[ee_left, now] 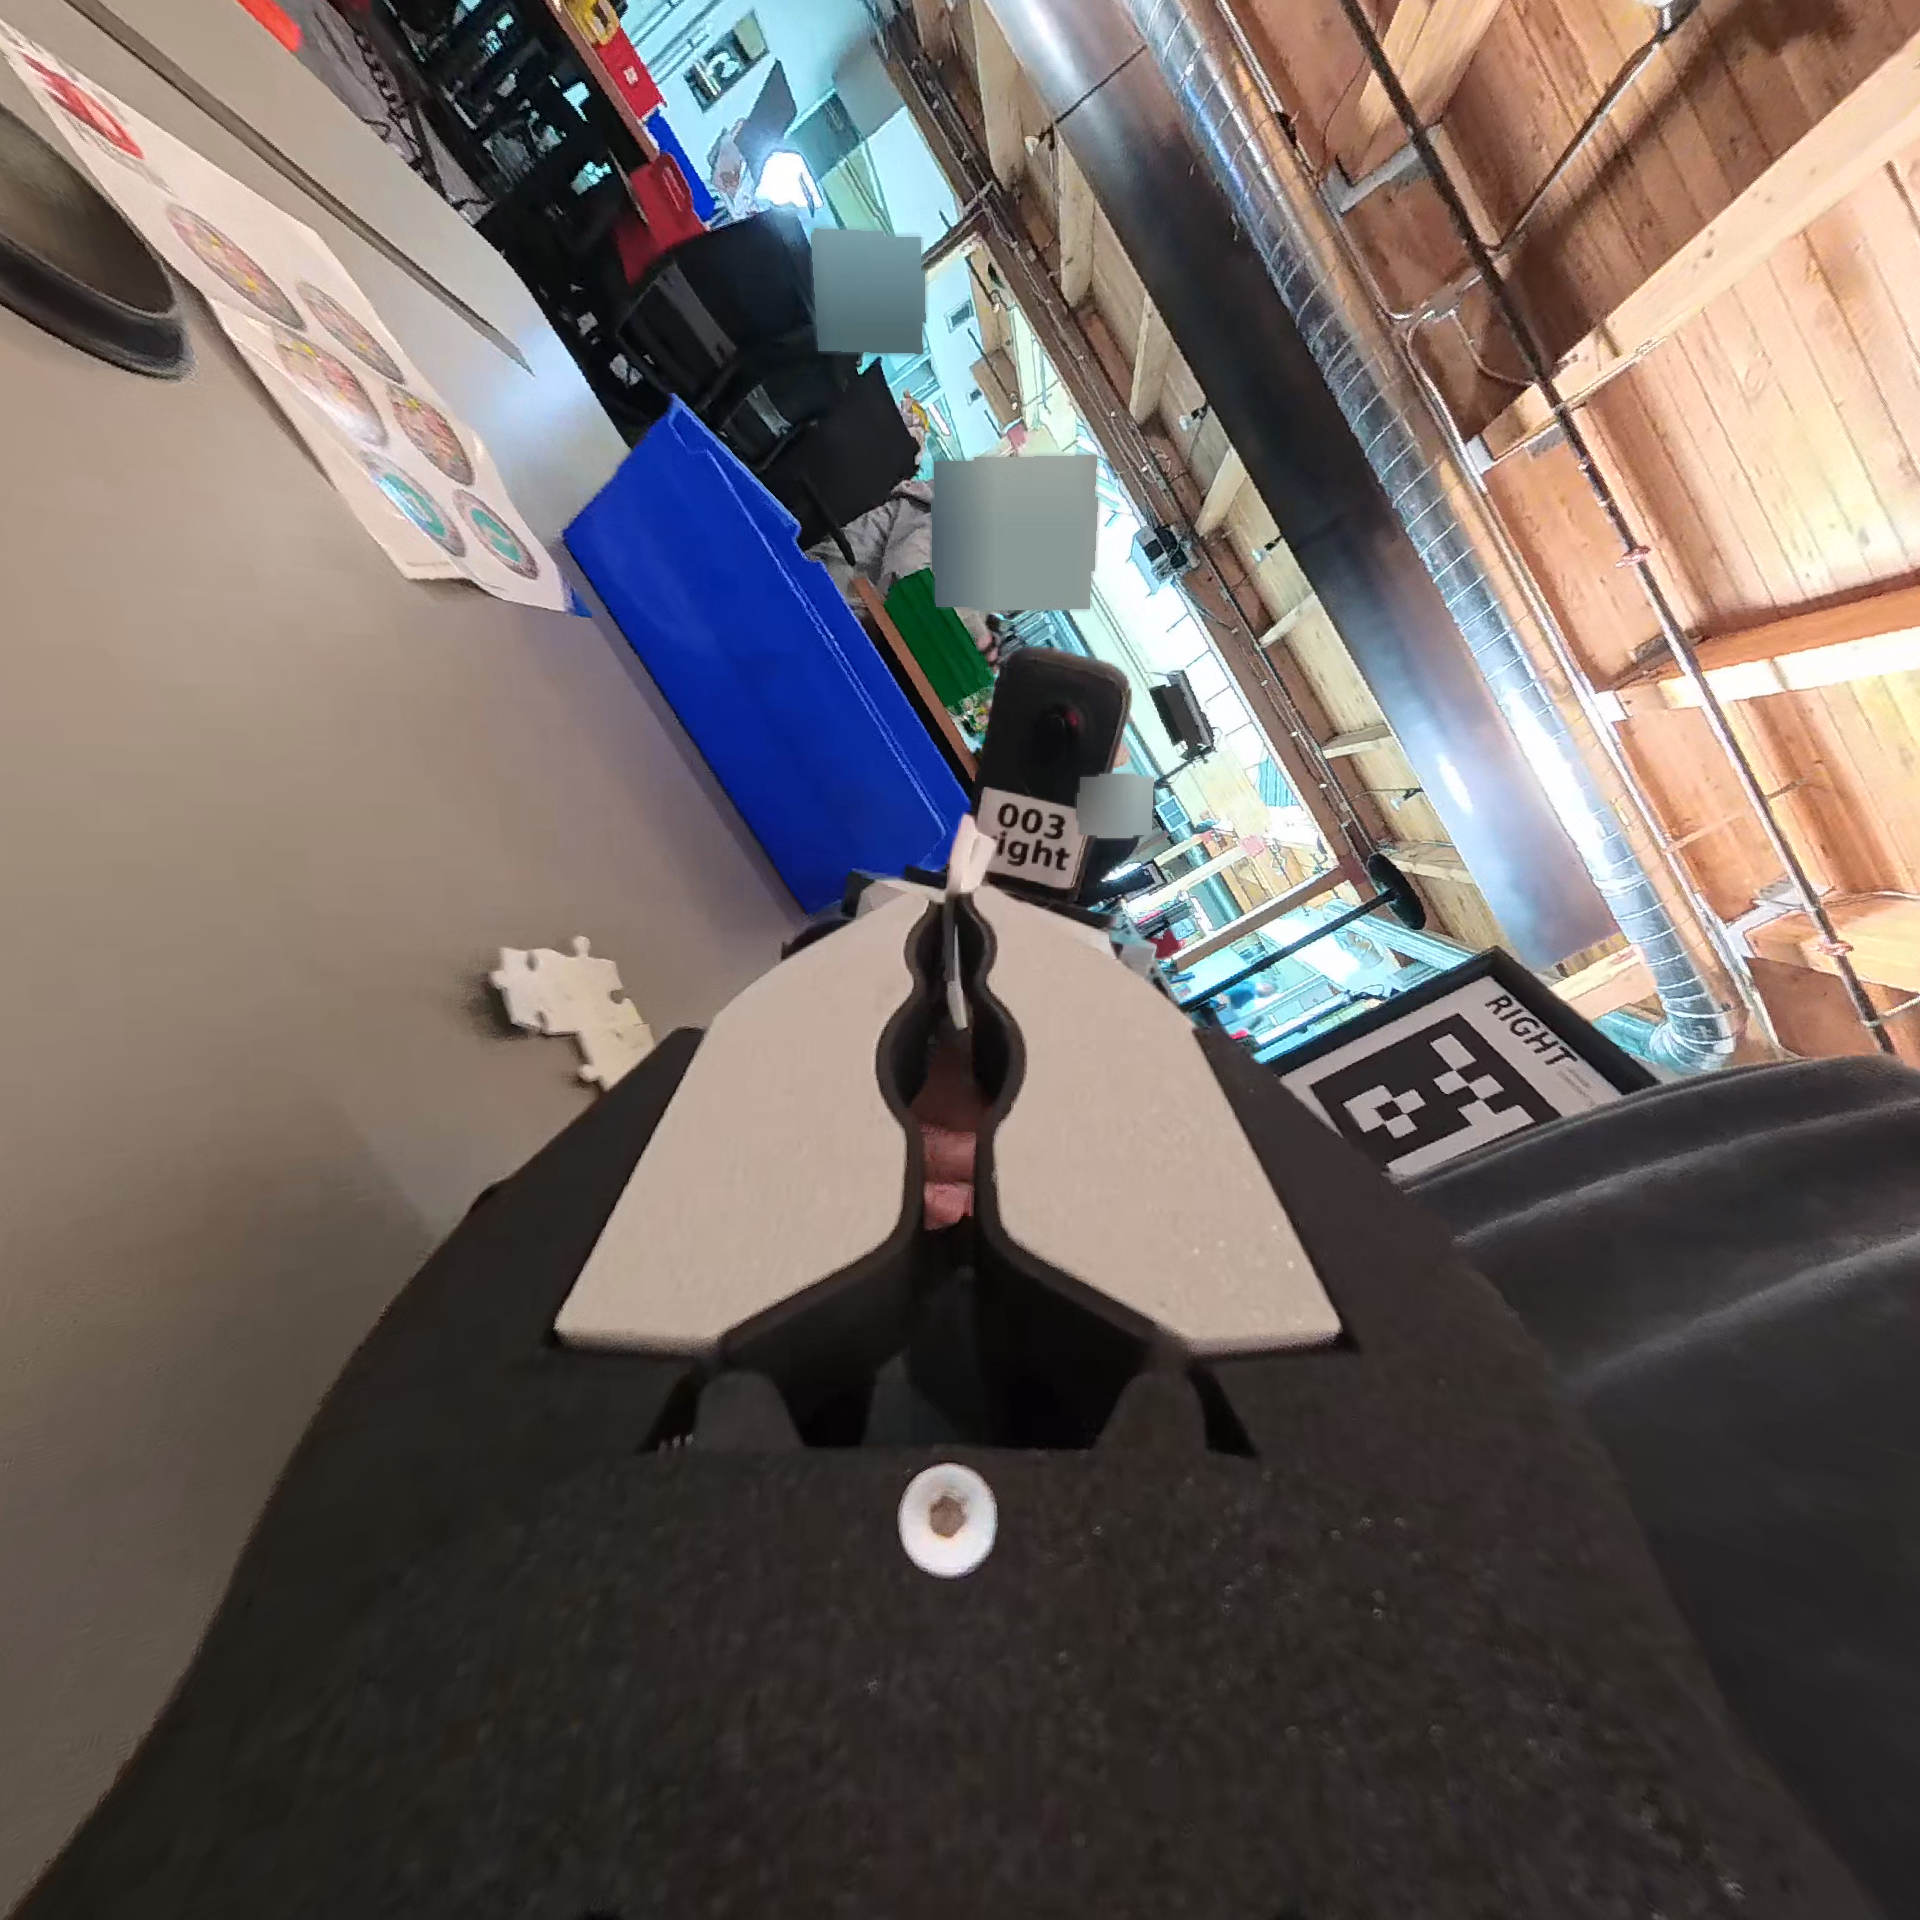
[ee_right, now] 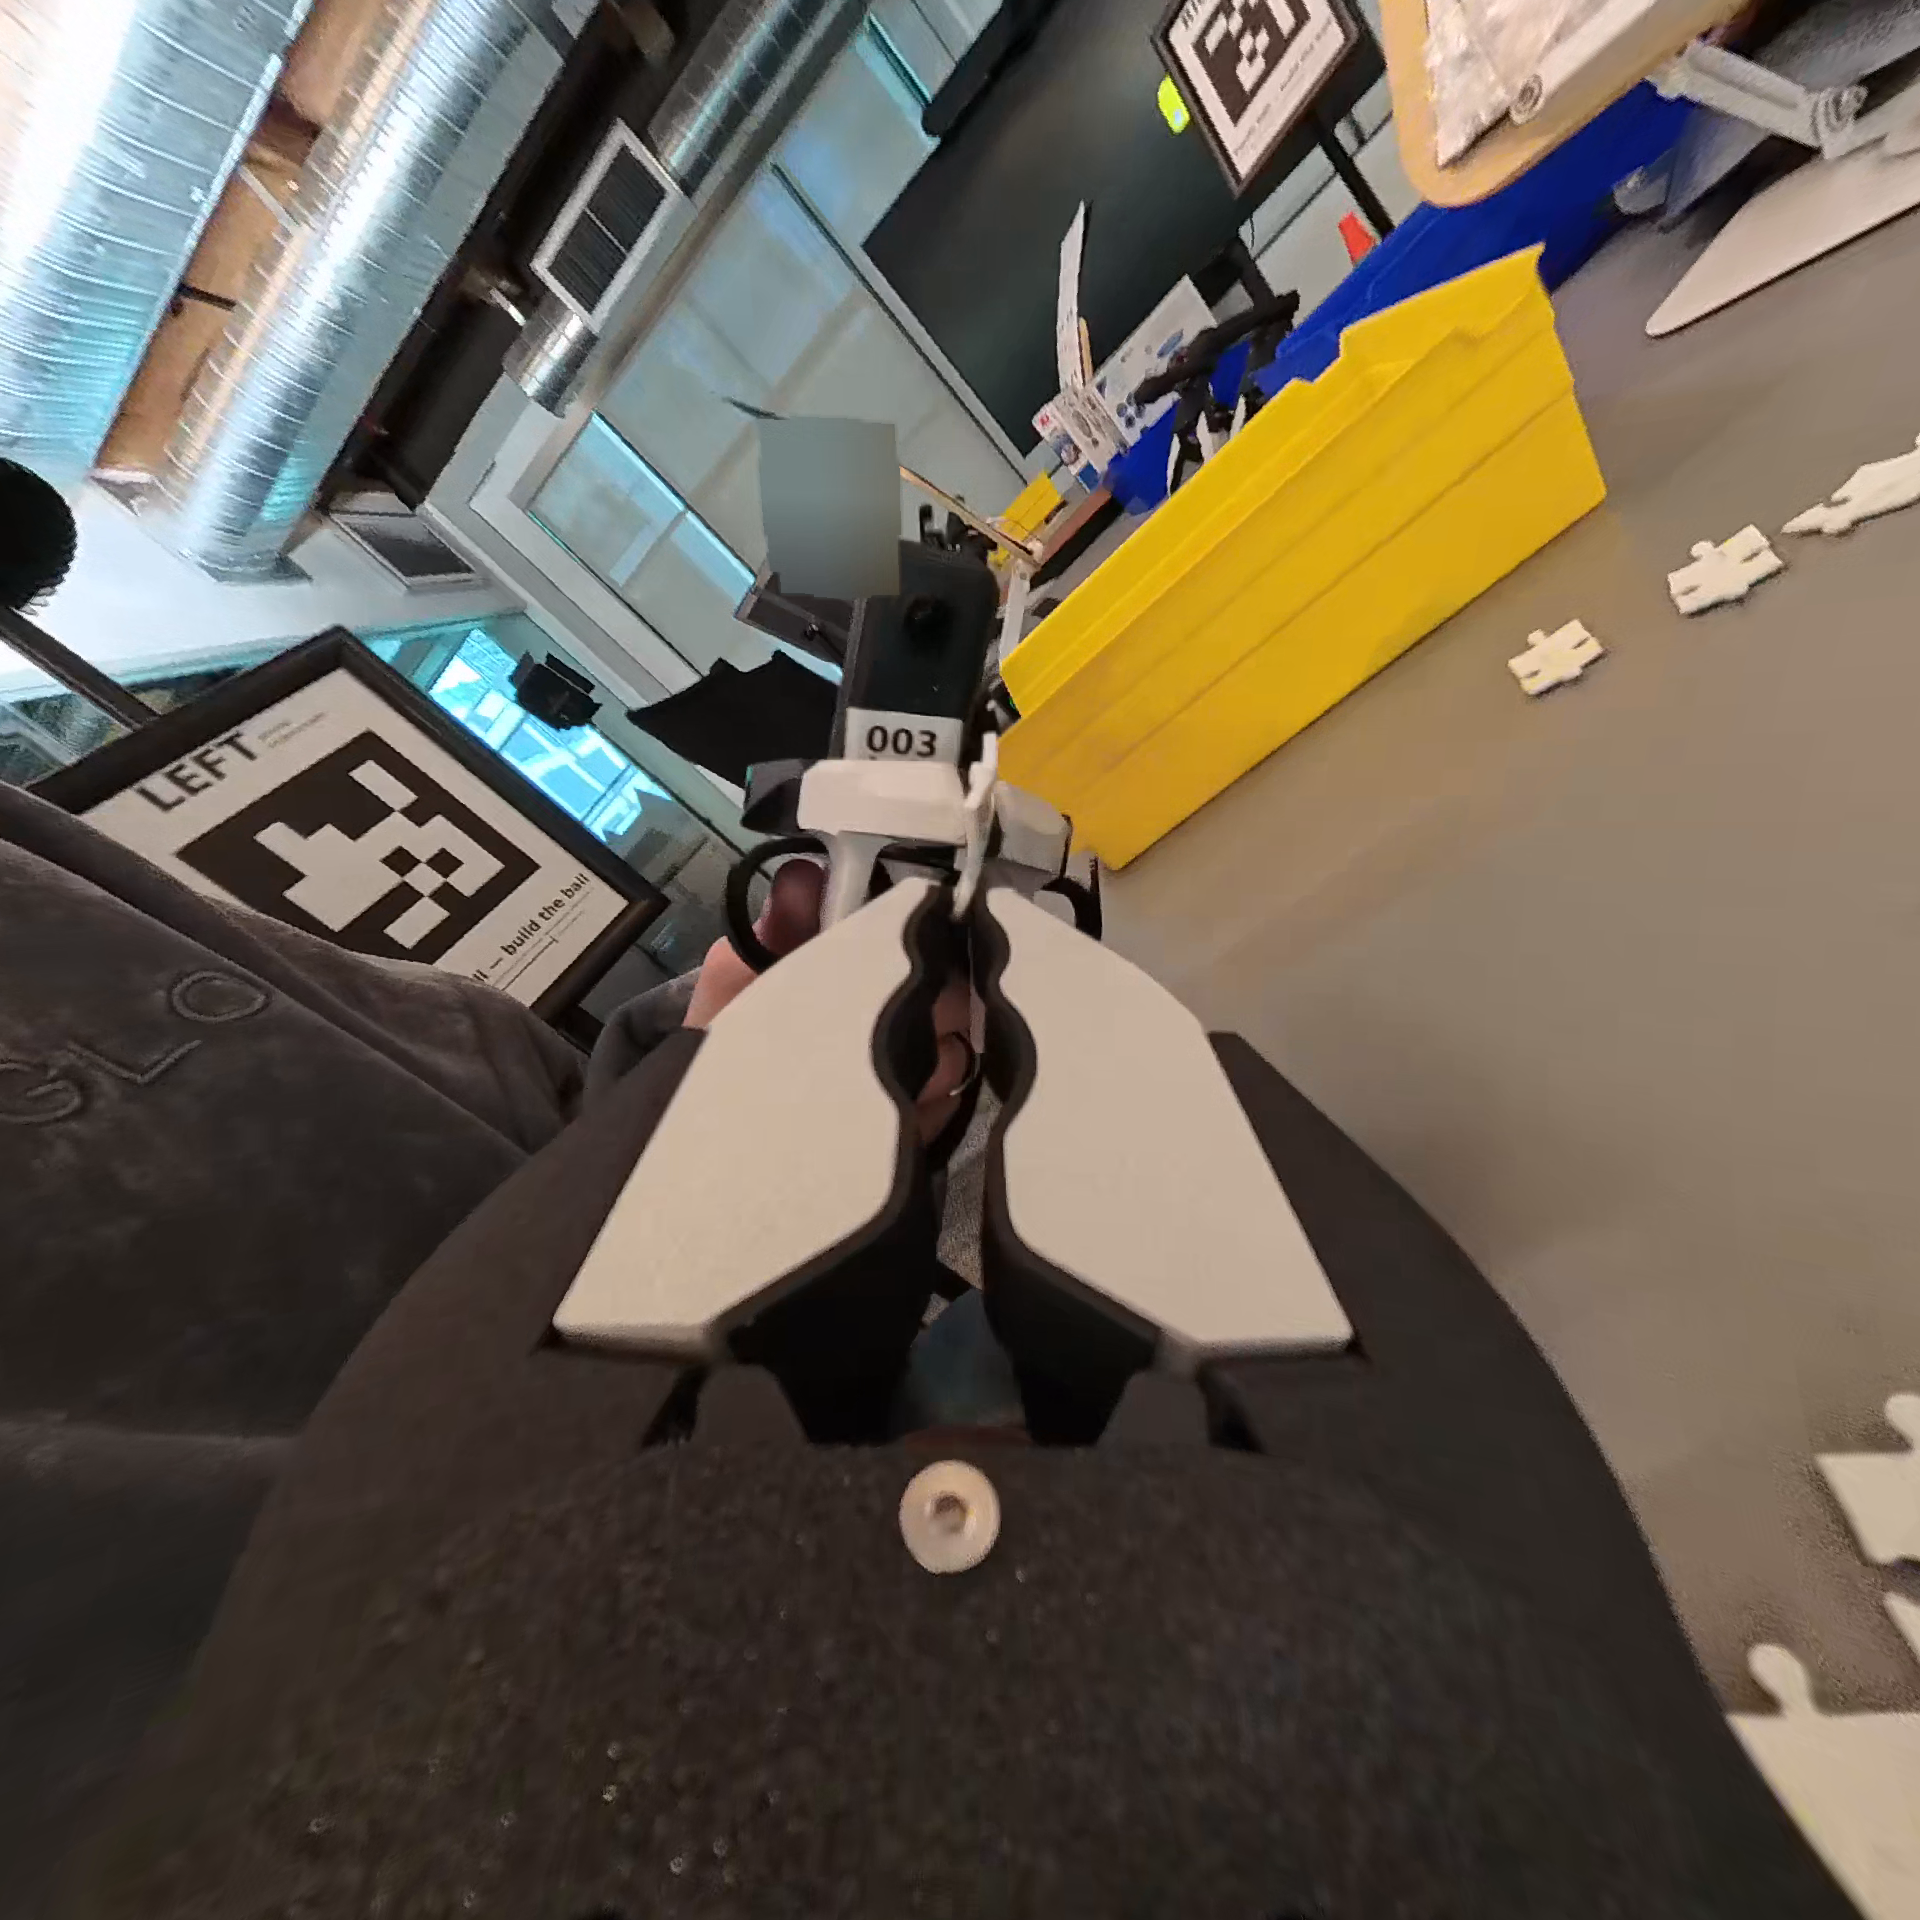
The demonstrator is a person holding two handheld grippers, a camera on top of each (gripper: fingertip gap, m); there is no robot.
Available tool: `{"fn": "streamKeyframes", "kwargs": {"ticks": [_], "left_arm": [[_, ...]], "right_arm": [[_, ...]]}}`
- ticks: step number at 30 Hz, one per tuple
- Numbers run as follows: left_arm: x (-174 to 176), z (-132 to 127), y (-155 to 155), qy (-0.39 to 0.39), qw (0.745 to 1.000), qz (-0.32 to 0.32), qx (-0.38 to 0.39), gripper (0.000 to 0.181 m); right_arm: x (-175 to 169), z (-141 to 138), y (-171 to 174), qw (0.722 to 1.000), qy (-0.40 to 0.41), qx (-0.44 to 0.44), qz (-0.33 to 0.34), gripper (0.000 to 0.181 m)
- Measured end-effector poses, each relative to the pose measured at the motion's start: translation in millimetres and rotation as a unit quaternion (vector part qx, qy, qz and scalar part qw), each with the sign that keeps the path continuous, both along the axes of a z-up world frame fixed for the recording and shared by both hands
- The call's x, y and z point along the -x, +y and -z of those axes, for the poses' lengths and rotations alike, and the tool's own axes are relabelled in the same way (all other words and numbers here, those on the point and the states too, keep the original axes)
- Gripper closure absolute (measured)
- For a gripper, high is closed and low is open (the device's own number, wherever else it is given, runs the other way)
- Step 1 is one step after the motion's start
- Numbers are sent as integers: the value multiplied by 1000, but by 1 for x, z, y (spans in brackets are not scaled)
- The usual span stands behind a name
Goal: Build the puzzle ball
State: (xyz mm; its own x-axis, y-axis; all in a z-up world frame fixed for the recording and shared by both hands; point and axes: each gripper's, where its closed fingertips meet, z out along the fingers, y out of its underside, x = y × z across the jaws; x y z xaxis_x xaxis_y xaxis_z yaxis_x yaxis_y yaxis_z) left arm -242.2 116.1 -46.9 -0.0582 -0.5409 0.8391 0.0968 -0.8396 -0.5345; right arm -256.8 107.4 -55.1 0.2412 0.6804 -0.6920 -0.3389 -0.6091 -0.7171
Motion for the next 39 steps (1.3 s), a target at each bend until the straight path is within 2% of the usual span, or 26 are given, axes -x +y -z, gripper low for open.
{"fn": "streamKeyframes", "kwargs": {"ticks": [10,14,18,22,24,27,31,35,39], "left_arm": [[32,21,22,60,996,-44,-52,173],[52,38,32,128,986,-68,-77,168],[77,54,46,218,962,-111,-123,163],[103,66,55,287,934,-139,-162,162],[110,67,57,302,926,-145,-175,162],[110,67,55,304,924,-144,-180,162],[105,71,47,308,925,-126,-184,162],[108,78,45,338,909,-126,-208,162],[110,81,41,335,913,-121,-200,161]], "right_arm": [[13,18,24,993,-107,37,-39,179],[2,22,43,982,-181,36,-31,179],[-22,28,88,945,-321,56,-37,179],[-37,34,155,894,-436,77,-66,179],[-36,49,189,870,-476,93,-94,179],[-23,76,229,852,-486,141,-133,179],[3,97,266,851,-467,189,-152,179],[21,107,283,847,-457,219,-164,179],[27,122,288,833,-473,230,-172,179]]}}
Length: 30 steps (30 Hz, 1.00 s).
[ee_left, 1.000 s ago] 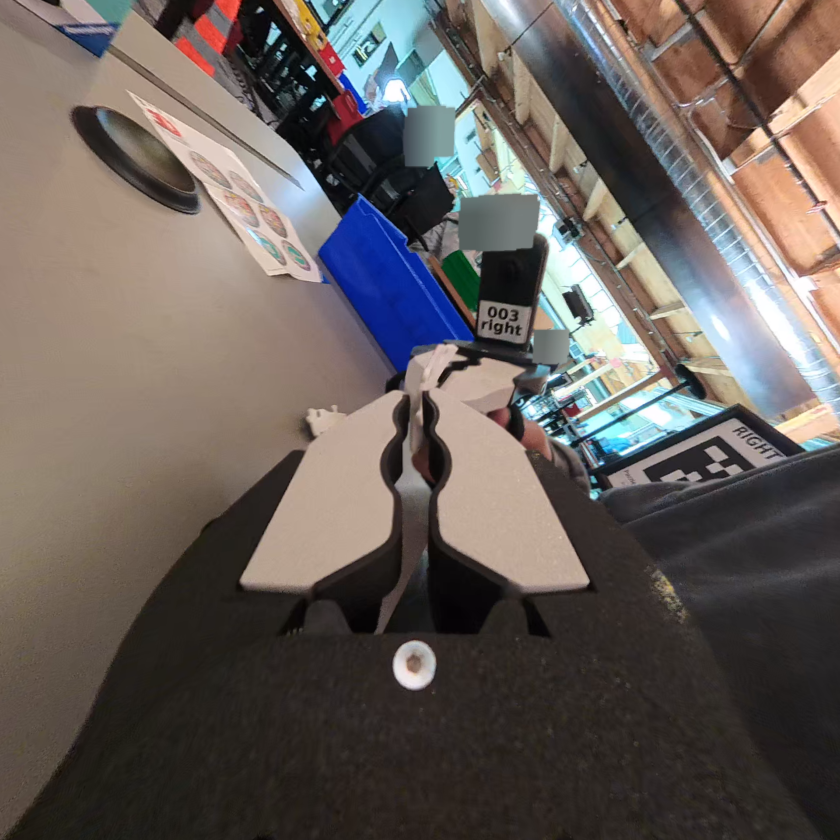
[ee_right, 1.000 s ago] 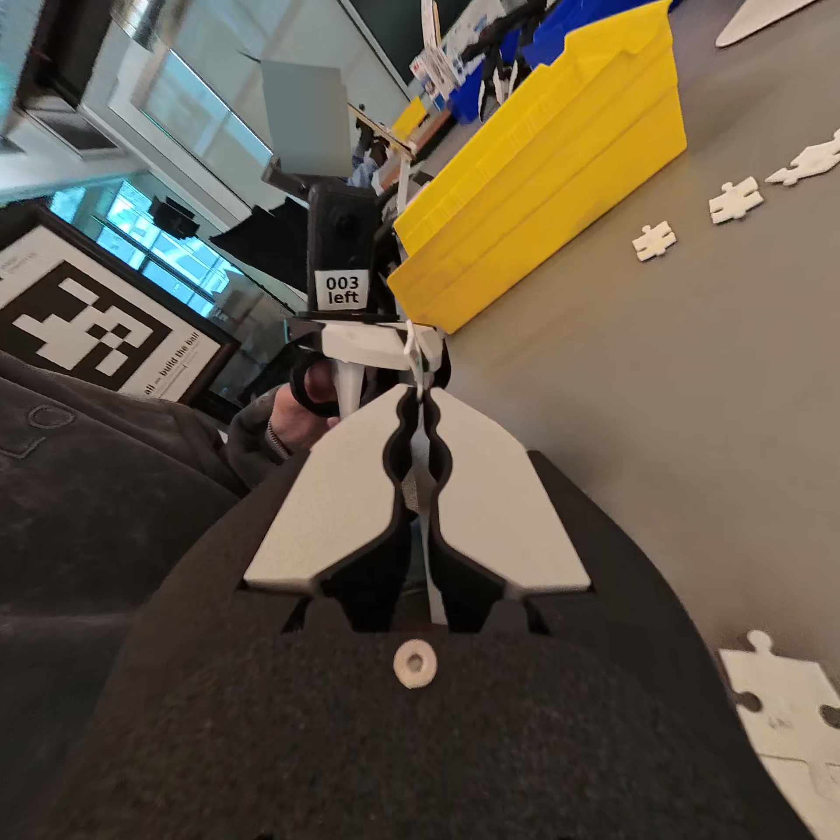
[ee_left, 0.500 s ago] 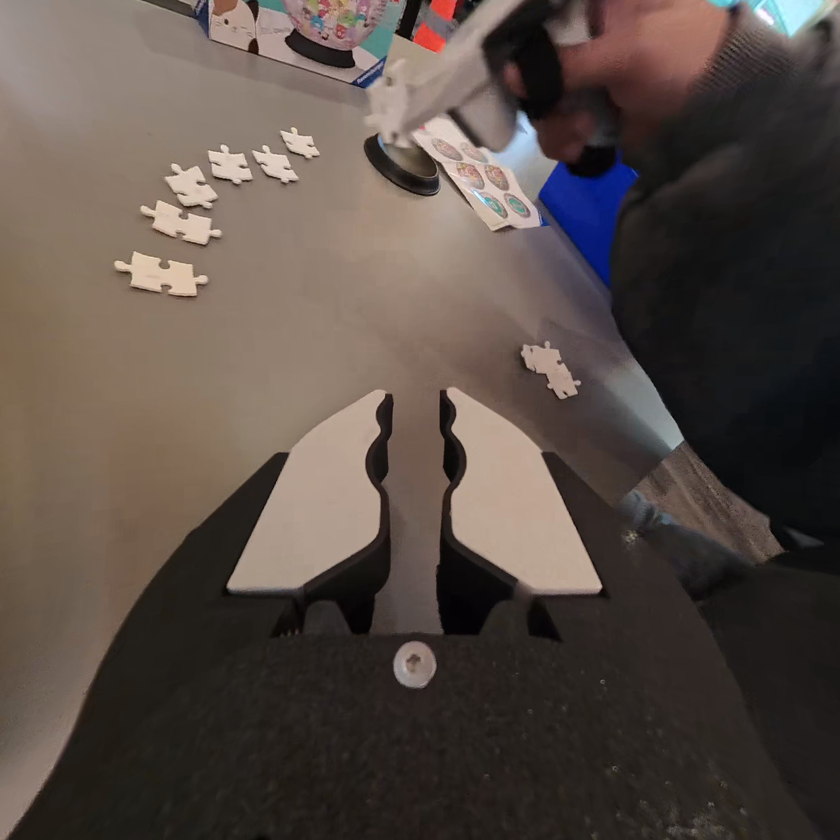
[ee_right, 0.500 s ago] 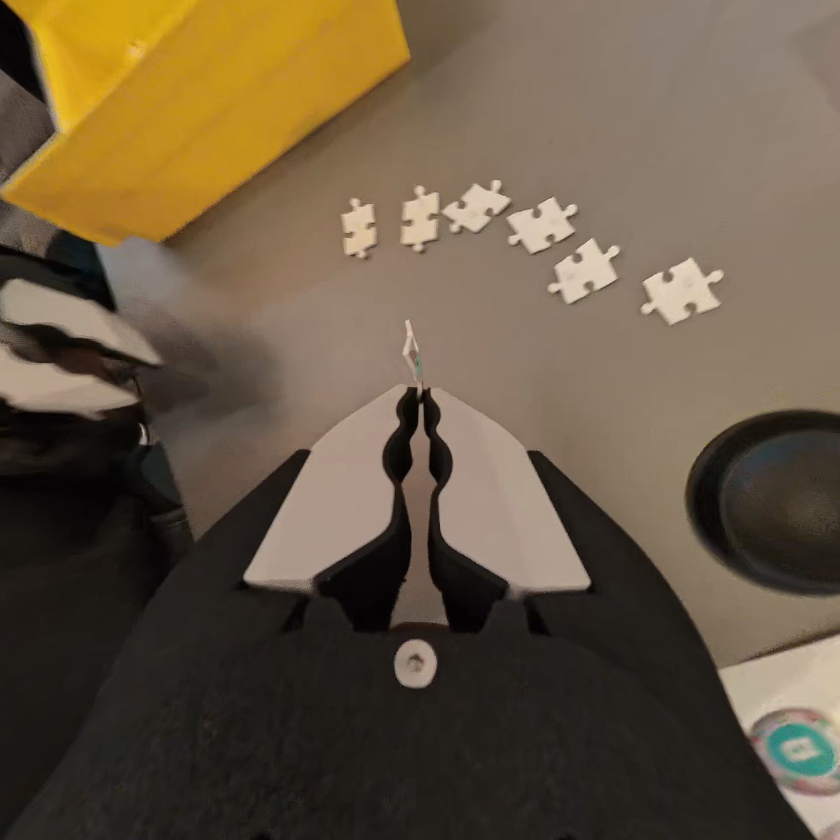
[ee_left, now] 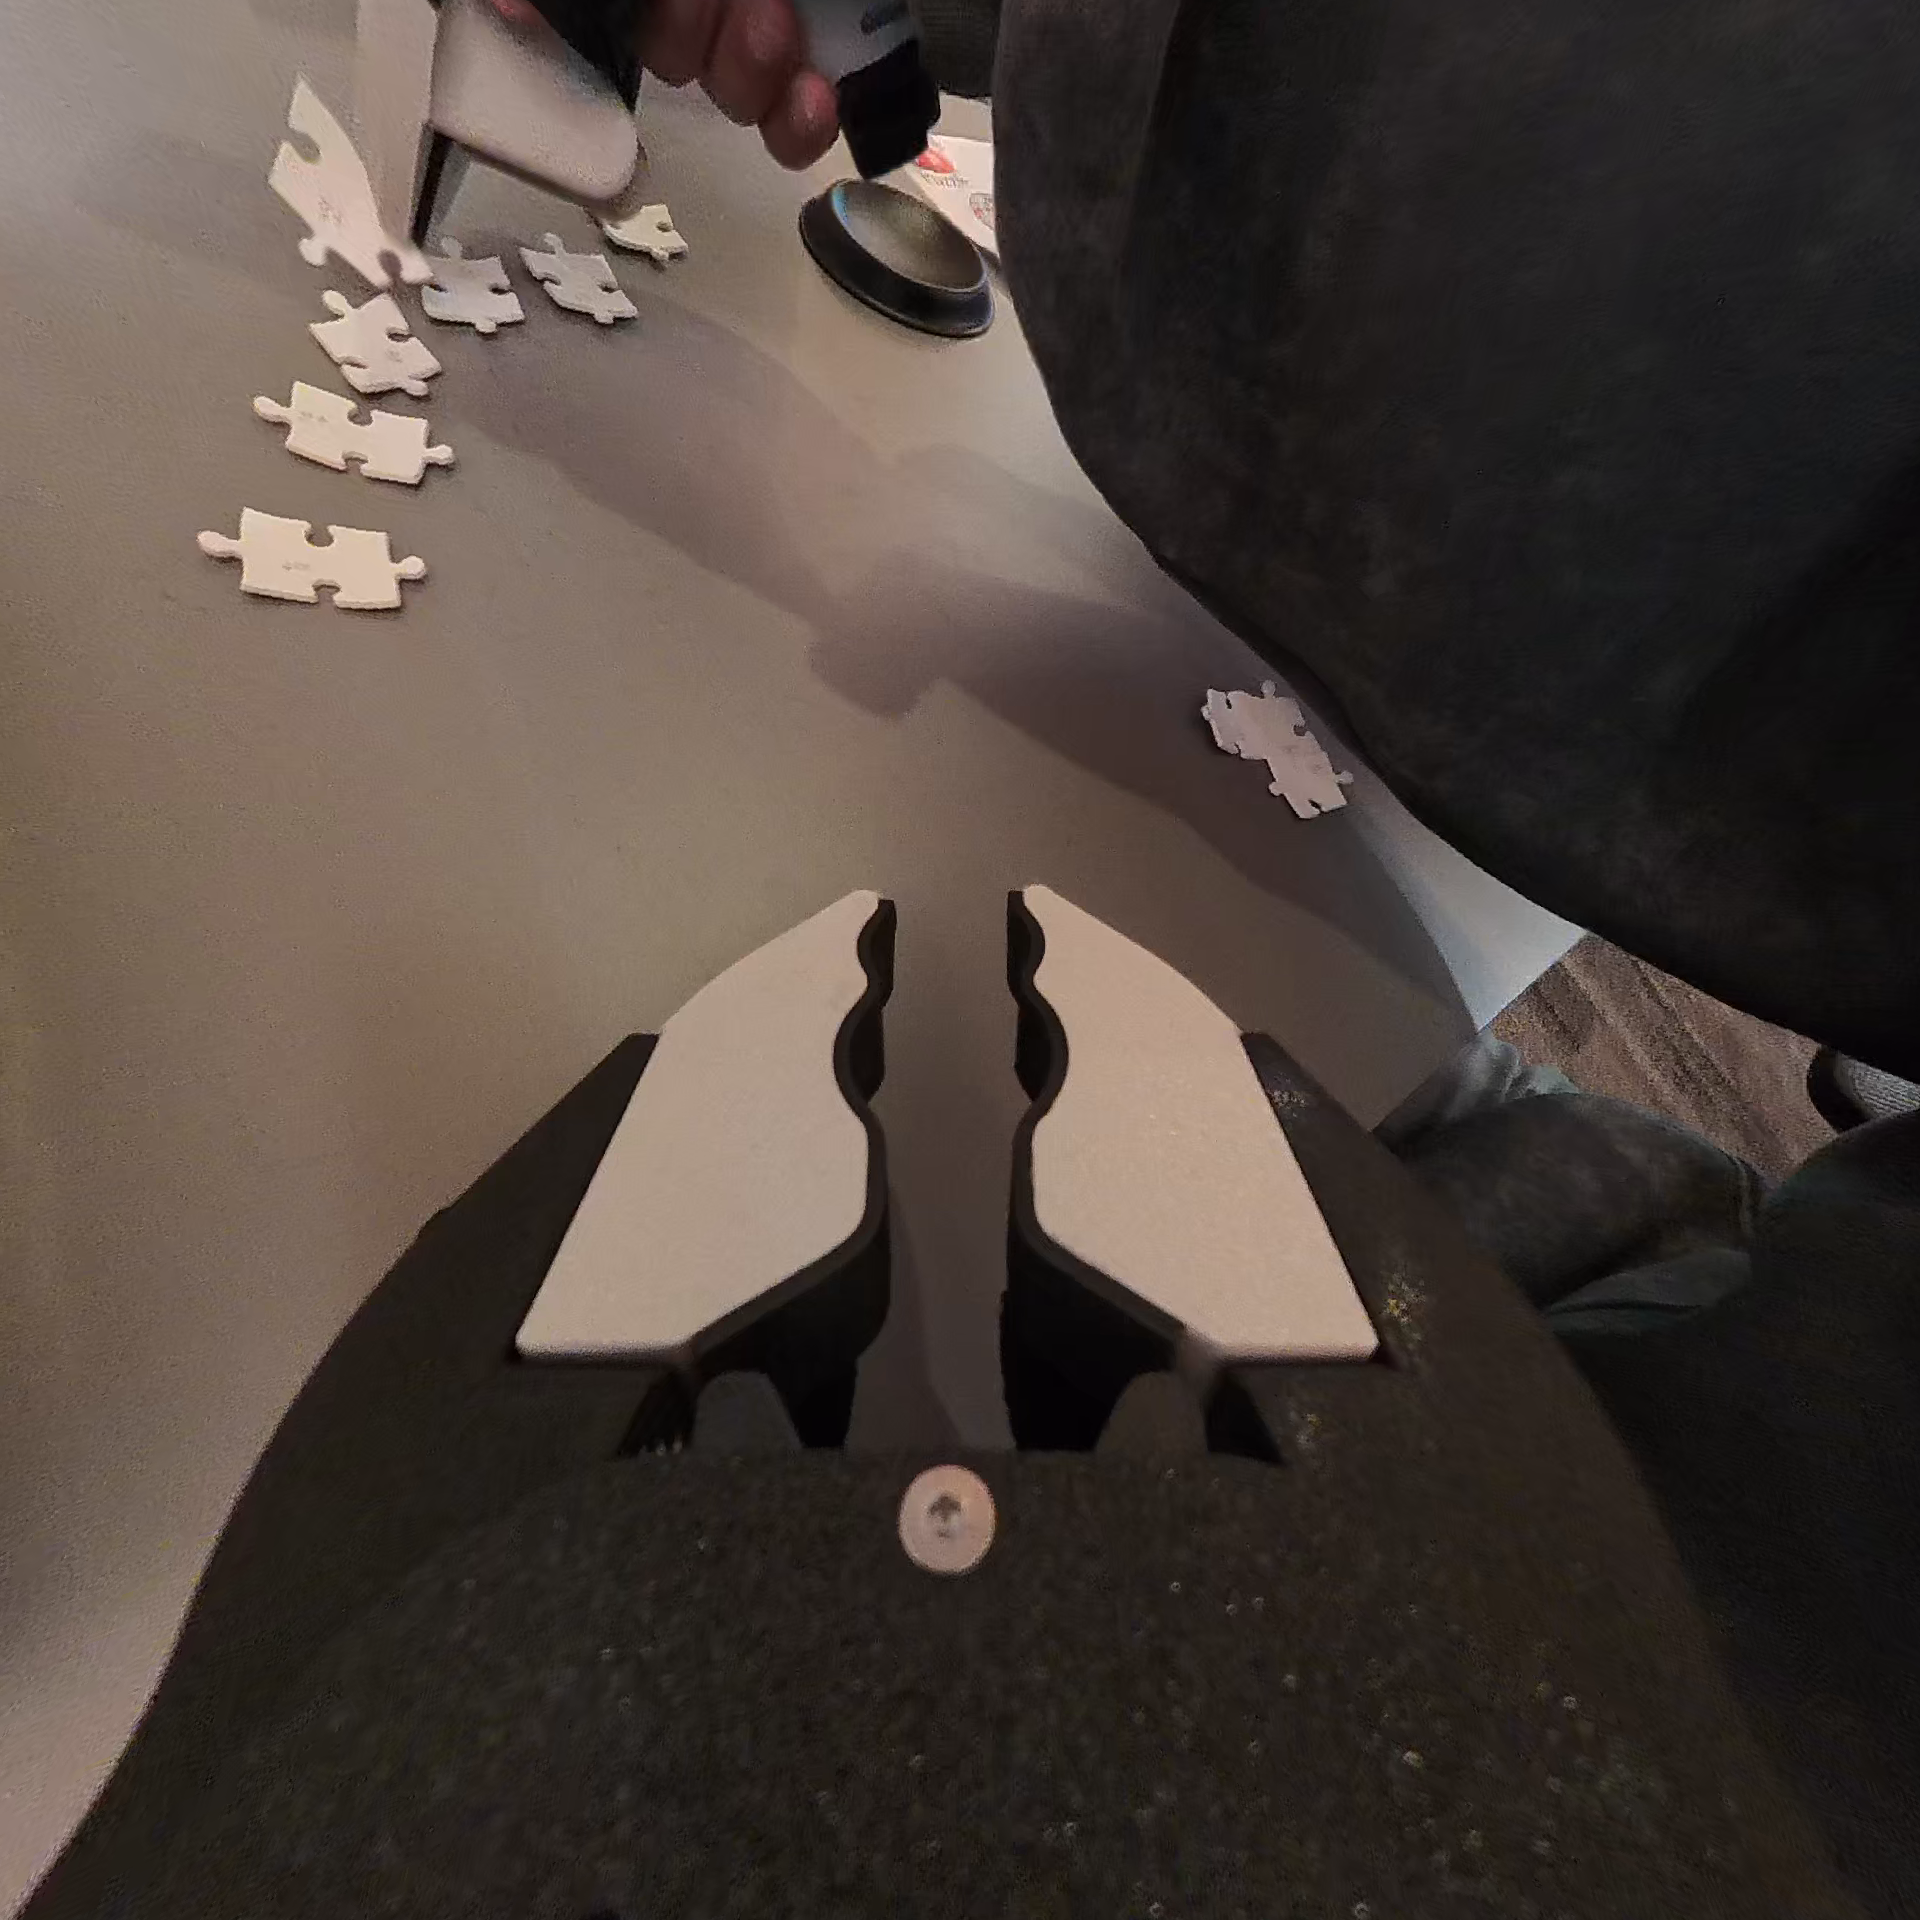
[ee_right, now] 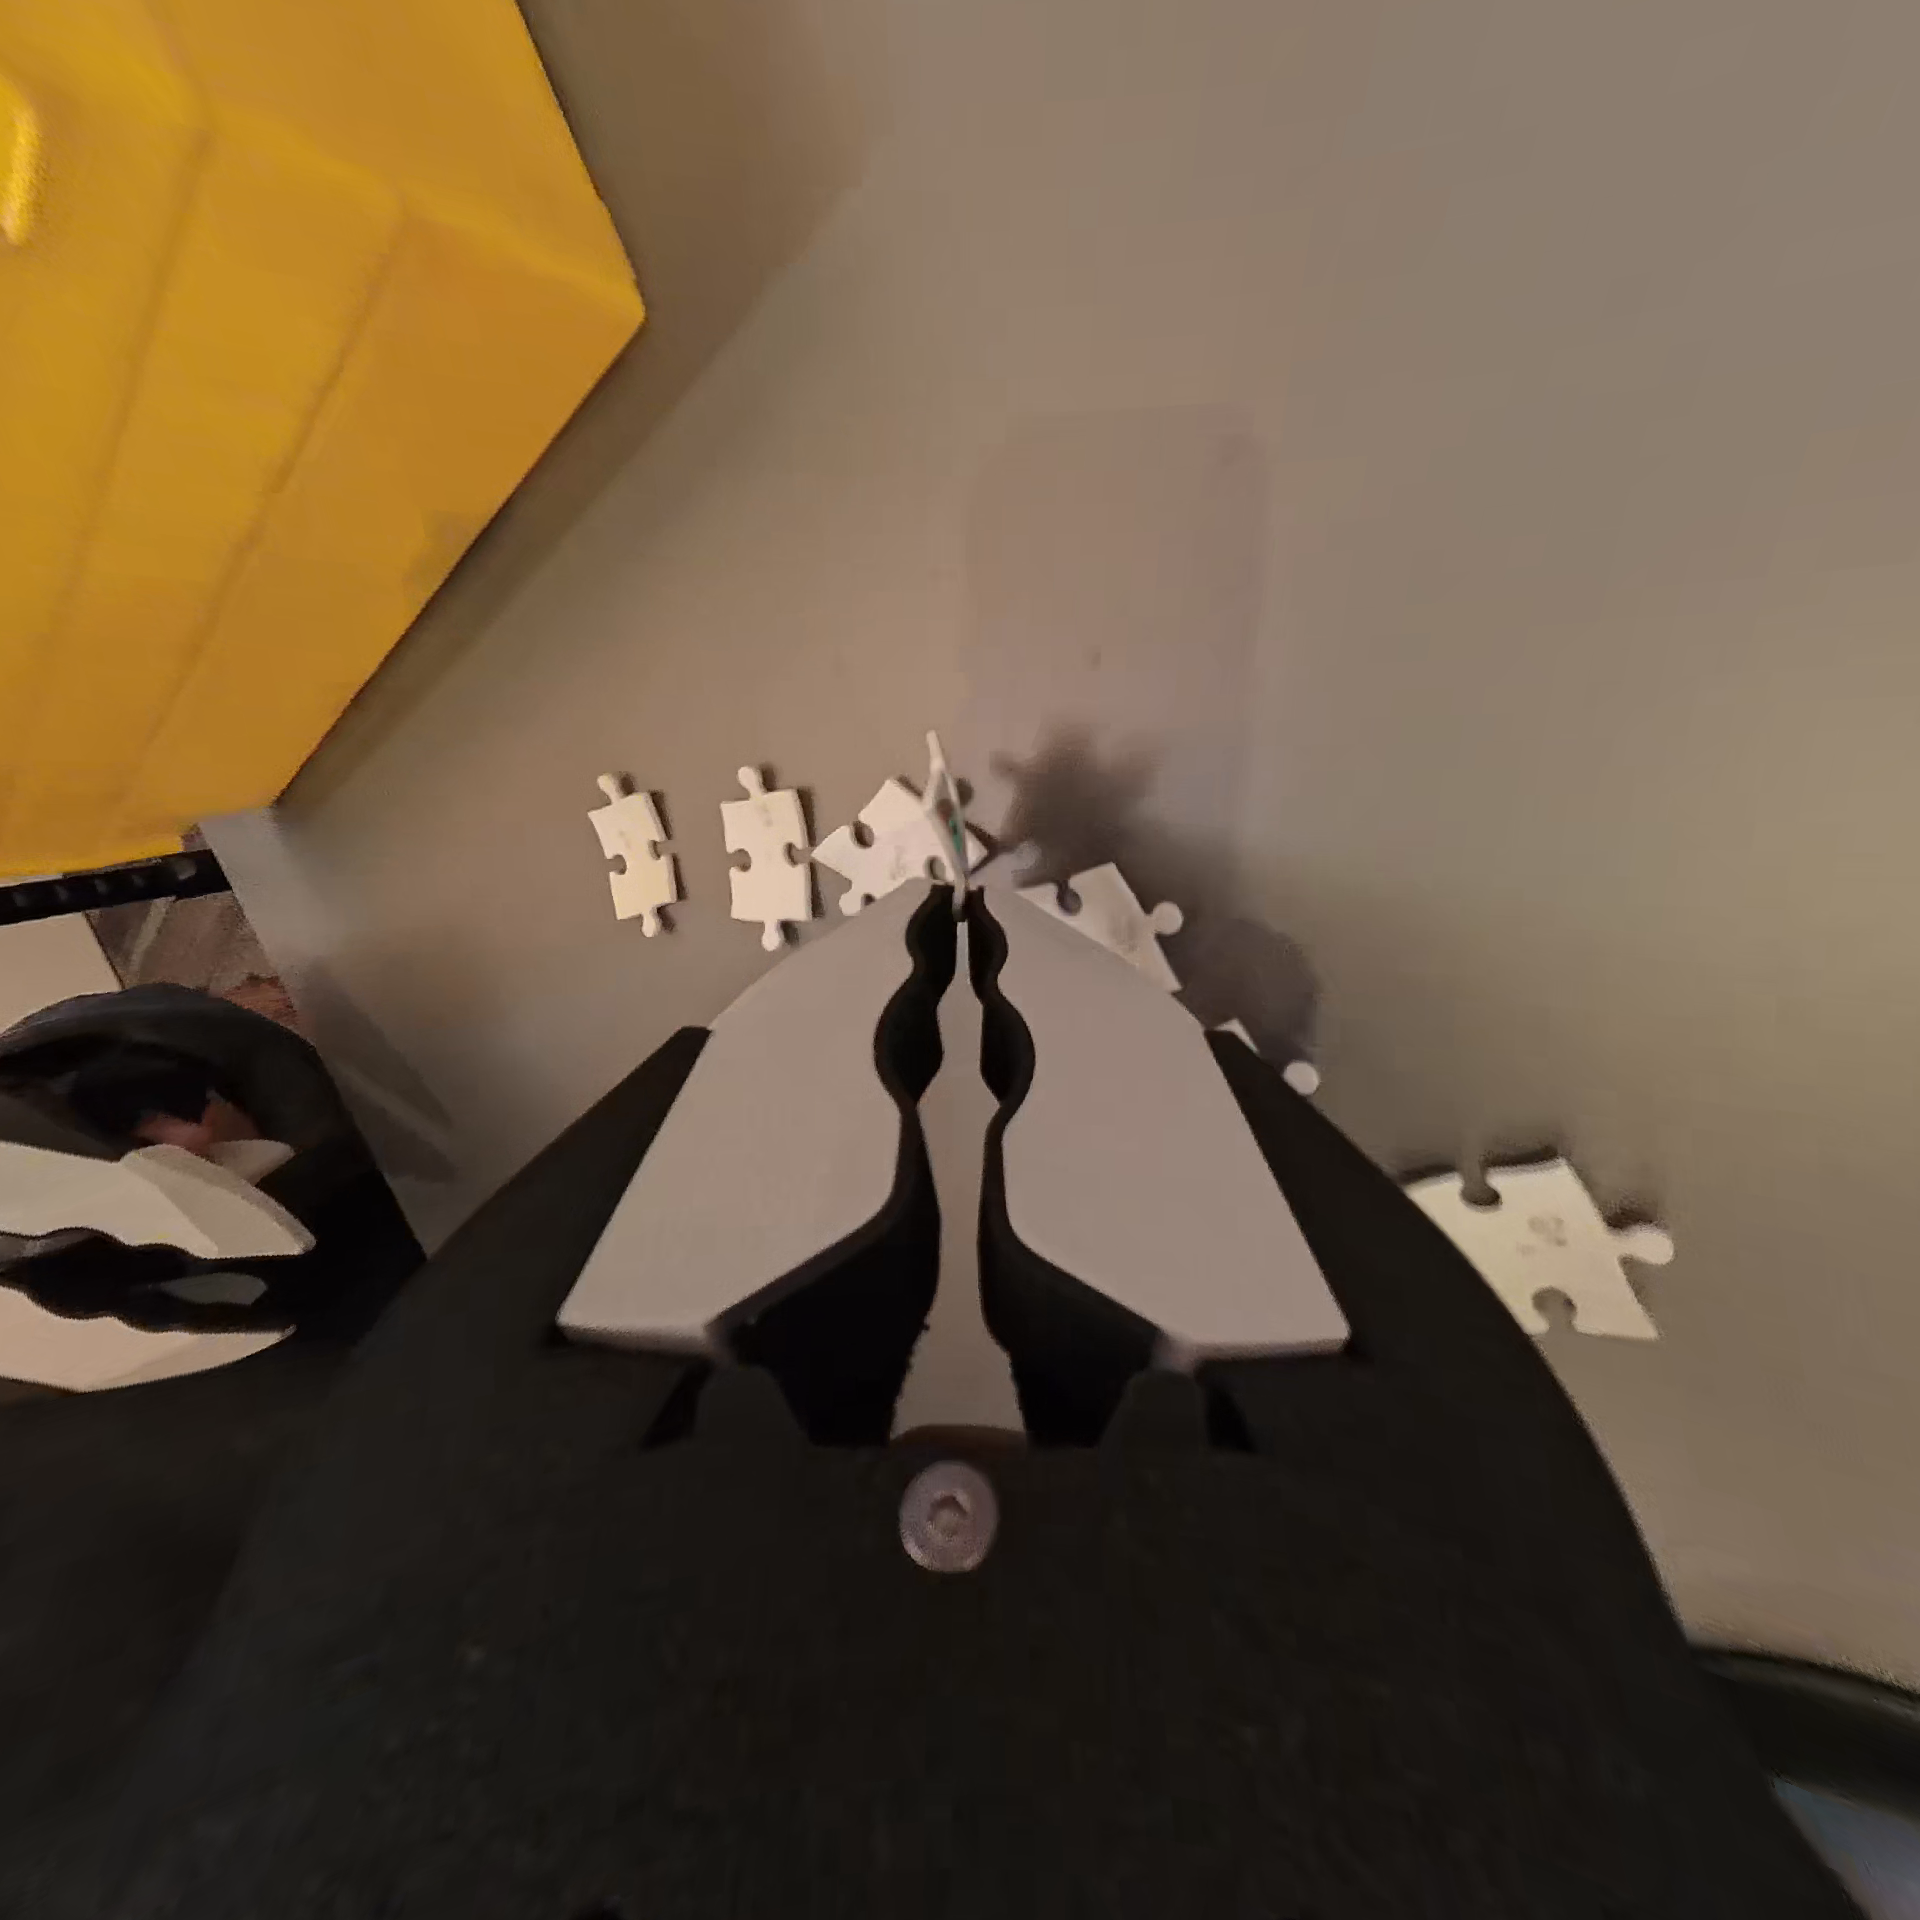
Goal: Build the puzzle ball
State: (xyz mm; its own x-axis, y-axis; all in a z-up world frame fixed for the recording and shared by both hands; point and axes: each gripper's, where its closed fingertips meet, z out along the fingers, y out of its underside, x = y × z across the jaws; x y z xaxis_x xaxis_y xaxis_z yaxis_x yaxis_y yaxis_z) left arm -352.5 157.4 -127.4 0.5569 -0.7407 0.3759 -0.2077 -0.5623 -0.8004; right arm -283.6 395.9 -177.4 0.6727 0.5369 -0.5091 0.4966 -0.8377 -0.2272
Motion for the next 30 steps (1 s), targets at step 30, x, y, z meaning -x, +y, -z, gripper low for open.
{"fn": "streamKeyframes", "kwargs": {"ticks": [30], "left_arm": [[9,2,-3,9,1000,-10,0,161]], "right_arm": [[23,14,-34,994,-32,49,-88,176]]}}
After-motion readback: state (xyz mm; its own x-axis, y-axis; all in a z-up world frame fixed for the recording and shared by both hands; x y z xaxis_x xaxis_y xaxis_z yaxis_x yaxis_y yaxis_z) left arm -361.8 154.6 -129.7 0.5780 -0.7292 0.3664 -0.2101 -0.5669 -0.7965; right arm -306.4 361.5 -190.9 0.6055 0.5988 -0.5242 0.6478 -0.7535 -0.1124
